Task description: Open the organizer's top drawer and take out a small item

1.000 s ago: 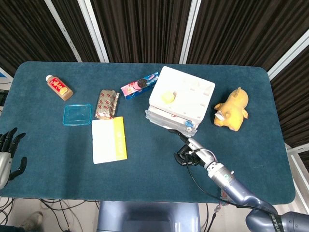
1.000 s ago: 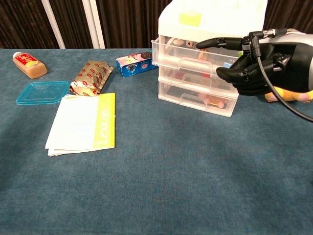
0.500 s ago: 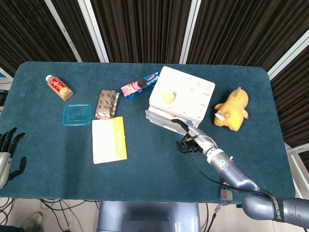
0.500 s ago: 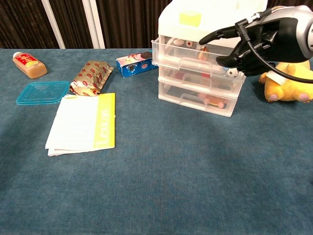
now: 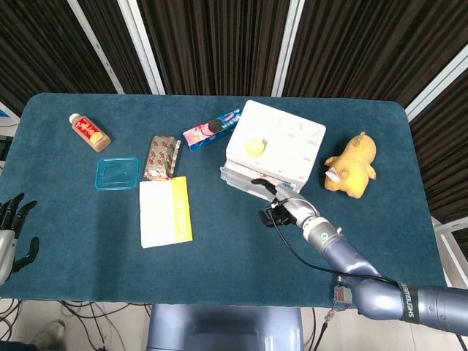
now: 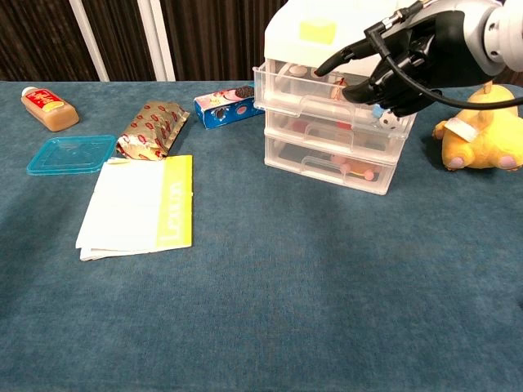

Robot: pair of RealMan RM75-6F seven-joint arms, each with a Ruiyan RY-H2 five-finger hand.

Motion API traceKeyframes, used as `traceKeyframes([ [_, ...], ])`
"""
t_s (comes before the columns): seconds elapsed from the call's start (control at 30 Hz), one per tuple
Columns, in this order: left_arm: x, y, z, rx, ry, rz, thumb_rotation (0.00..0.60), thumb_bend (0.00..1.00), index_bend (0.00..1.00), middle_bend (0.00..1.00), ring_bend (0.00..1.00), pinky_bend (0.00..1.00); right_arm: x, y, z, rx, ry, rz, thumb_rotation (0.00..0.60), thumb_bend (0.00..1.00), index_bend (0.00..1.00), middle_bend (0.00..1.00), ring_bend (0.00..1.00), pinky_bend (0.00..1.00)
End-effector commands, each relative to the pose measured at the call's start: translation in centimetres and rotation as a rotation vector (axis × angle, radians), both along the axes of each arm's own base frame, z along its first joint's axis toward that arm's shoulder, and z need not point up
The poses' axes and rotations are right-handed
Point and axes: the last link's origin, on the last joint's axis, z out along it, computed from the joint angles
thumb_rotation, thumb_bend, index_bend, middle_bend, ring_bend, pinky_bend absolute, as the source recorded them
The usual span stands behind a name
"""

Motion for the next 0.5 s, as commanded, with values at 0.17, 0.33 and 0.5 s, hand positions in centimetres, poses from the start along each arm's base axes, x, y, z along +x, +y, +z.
traceKeyframes([
  [0.17,0.0,0.0,0.0,-0.001,-0.001,0.001,0.600,0.47,0.10,0.00,0.00,0.00,1.1,-0.2,-0.1,-0.027,0.109,0.001,0.600,0.57,0.13,1.00,1.00,1.00],
  [0.33,-0.1,0.0,0.0,-0.002,-0.002,0.004,0.600,0.47,0.10,0.00,0.00,0.00,1.5,0.0,-0.4,-0.021,0.157,0.010,0.600,0.57,0.13,1.00,1.00,1.00],
  [0.5,0.0,0.0,0.0,-0.002,-0.005,-0.001,0.600,0.47,0.10,0.00,0.00,0.00,1.8,-0.2,-0.9,-0.015,0.182,0.004,0.600,0.57,0.13,1.00,1.00,1.00],
])
